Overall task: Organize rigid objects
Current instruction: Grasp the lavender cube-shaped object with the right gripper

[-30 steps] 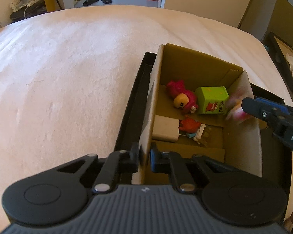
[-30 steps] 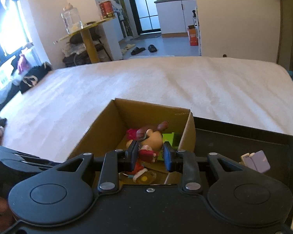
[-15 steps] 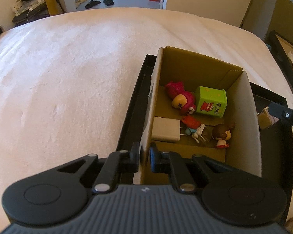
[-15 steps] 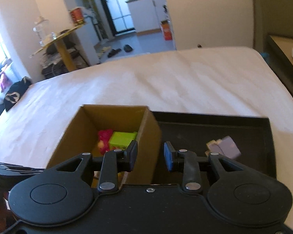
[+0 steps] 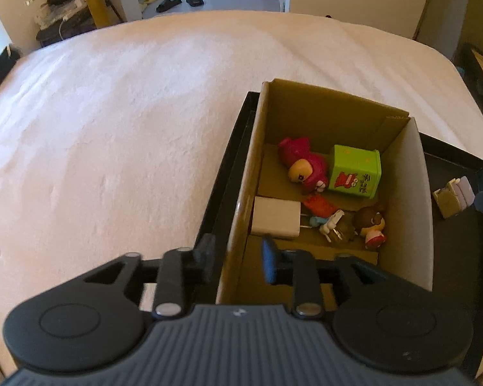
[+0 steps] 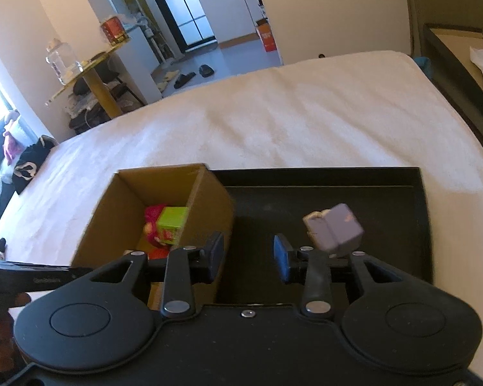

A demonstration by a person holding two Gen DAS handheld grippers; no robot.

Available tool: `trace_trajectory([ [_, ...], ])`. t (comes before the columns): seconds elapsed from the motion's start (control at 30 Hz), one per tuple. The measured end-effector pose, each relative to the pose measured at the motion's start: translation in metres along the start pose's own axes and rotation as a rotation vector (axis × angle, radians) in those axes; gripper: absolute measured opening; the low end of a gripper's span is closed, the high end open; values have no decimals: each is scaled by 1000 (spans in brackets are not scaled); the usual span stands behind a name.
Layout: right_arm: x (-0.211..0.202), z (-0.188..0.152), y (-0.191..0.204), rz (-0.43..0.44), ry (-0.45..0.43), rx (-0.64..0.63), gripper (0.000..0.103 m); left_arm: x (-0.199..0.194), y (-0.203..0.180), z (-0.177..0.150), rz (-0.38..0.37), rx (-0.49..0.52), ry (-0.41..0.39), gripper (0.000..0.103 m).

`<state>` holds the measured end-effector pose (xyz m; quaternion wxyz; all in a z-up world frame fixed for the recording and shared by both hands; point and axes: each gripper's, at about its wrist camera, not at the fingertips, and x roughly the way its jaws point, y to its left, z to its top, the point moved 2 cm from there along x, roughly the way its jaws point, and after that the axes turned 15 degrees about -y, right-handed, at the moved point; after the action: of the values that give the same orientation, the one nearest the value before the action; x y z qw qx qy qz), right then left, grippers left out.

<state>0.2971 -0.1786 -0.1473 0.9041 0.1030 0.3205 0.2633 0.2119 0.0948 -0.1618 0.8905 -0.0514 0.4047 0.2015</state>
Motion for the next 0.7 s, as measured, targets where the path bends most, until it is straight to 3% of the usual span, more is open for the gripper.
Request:
trace_trajectory([
  [0.1, 2, 1, -13, -13, 9, 16, 46, -1, -5, 3, 13, 13, -7, 44],
  [0.3, 11, 1, -29, -40, 3, 46, 54, 3, -15, 10, 50, 30, -13, 54],
  [0.7, 57, -15, -43, -145, 50, -94, 61, 19, -23, 19, 69, 26, -9, 55],
])
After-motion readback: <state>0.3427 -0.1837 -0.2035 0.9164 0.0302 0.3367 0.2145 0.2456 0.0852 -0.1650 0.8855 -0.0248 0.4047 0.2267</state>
